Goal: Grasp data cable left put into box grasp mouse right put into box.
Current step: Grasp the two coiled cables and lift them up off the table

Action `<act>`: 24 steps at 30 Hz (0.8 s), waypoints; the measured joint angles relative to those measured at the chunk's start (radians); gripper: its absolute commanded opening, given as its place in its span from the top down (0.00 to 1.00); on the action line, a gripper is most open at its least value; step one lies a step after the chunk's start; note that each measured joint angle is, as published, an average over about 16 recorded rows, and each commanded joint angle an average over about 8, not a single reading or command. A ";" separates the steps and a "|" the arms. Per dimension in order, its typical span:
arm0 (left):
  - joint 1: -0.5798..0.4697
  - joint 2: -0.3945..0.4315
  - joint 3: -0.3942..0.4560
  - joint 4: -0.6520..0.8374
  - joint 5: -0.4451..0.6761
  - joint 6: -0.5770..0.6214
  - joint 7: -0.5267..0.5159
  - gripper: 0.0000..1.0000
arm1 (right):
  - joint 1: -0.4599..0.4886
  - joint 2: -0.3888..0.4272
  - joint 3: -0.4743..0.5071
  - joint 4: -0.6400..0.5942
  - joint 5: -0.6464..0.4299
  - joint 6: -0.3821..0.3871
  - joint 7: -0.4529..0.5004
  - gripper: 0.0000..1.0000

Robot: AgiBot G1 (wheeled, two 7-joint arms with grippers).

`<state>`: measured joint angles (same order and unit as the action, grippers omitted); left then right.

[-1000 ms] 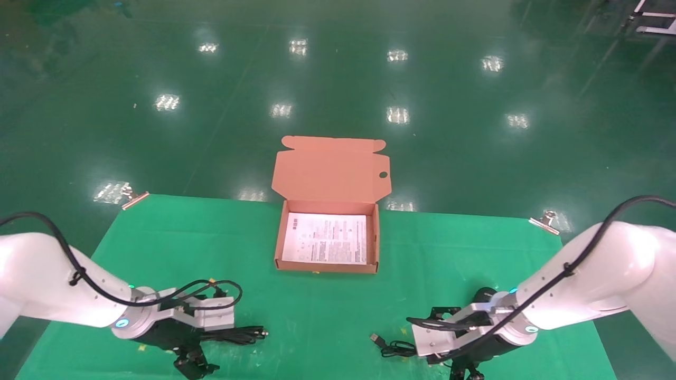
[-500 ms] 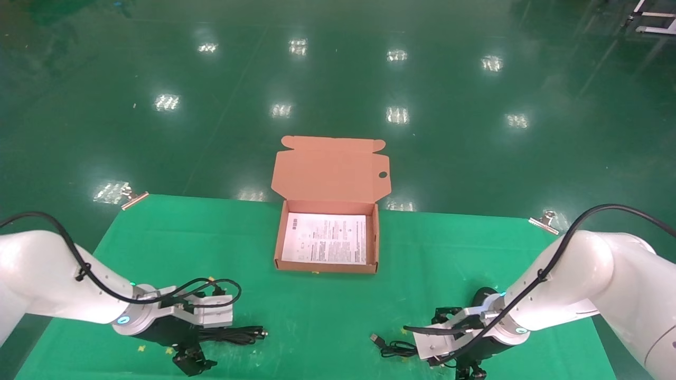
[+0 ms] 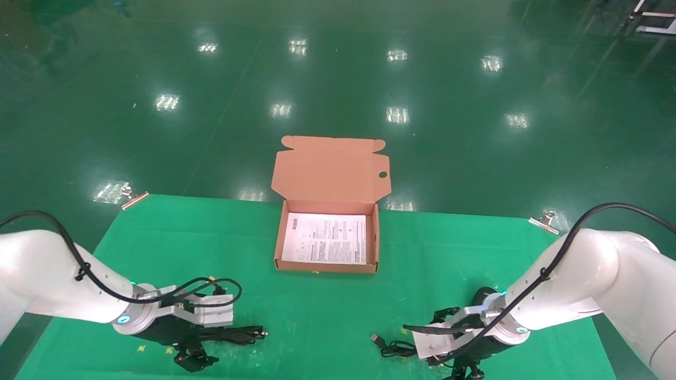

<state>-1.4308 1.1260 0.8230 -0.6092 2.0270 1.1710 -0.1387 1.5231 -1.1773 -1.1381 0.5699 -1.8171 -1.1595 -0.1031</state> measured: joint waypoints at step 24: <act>0.001 -0.003 0.000 -0.008 0.000 0.002 -0.002 1.00 | 0.000 0.004 0.004 0.008 0.005 -0.005 0.002 1.00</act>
<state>-1.4299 1.1234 0.8229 -0.6169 2.0273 1.1731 -0.1405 1.5232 -1.1732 -1.1344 0.5780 -1.8125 -1.1643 -0.1014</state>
